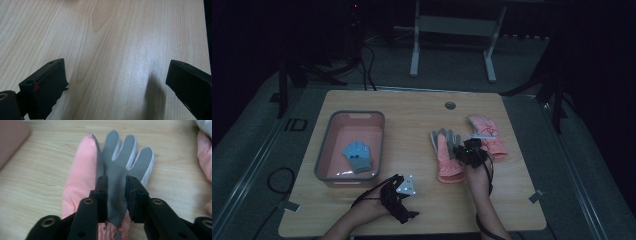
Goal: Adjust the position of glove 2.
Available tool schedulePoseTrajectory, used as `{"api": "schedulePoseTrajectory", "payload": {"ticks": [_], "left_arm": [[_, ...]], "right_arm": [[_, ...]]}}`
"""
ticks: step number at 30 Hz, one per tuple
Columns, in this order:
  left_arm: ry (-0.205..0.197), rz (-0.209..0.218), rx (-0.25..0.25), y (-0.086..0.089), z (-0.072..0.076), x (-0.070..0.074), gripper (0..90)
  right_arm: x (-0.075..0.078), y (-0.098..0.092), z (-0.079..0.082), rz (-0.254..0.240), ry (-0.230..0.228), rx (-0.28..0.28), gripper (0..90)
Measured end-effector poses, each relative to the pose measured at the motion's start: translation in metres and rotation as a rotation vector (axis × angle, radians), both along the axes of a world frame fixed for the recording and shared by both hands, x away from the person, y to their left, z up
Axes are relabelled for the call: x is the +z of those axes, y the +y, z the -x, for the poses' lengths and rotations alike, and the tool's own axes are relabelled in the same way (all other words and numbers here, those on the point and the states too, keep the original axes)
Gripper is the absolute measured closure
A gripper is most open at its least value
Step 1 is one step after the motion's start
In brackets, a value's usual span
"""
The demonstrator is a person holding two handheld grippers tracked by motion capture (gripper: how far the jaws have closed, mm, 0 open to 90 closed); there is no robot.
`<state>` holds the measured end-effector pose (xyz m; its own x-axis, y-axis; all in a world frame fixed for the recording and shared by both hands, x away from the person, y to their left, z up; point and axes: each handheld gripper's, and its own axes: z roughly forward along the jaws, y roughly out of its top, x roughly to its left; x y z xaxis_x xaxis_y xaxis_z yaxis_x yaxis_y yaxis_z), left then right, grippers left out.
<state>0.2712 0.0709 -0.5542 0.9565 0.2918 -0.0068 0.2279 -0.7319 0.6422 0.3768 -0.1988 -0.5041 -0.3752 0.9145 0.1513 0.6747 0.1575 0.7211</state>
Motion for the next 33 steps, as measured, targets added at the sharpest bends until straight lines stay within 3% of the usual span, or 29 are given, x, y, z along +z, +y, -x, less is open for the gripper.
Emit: {"api": "schedulePoseTrajectory", "payload": {"ticks": [1, 5, 6, 9, 15, 19, 21, 29, 33], "left_arm": [[0.001, 0.002, 0.004, 0.0, 0.0, 0.0, 3.4], [-0.001, -0.006, 0.003, -0.001, 0.001, 0.0, 3.4], [0.0, -0.006, 0.005, -0.001, 0.001, 0.0, 3.4], [-0.001, -0.006, 0.006, 0.0, 0.001, 0.0, 3.4], [-0.002, -0.012, 0.003, -0.001, 0.0, 0.0, 3.4], [-0.002, -0.018, -0.007, -0.001, 0.001, 0.0, 3.4], [-0.001, -0.016, -0.006, -0.002, 0.001, 0.0, 3.4], [0.001, -0.009, -0.004, -0.001, 0.001, 0.0, 3.4], [0.004, -0.011, -0.004, -0.001, 0.001, -0.001, 3.4]], "right_arm": [[0.006, -0.007, 0.002, 0.005, -0.027, 0.027, 70.0], [0.014, -0.024, 0.0, 0.025, -0.057, 0.059, 68.2], [0.016, -0.029, -0.002, 0.05, -0.057, 0.055, 68.2], [0.019, -0.046, -0.01, 0.105, -0.017, 0.072, 68.2], [0.032, -0.079, -0.029, 0.132, 0.017, 0.039, 66.5], [0.038, -0.092, -0.046, 0.184, 0.075, 0.026, 66.5], [0.04, -0.094, -0.053, 0.21, 0.069, 0.026, 64.0], [0.029, -0.107, -0.082, 0.185, 0.045, 0.042, 61.6], [0.02, -0.115, -0.095, 0.176, 0.079, 0.026, 61.5]]}}
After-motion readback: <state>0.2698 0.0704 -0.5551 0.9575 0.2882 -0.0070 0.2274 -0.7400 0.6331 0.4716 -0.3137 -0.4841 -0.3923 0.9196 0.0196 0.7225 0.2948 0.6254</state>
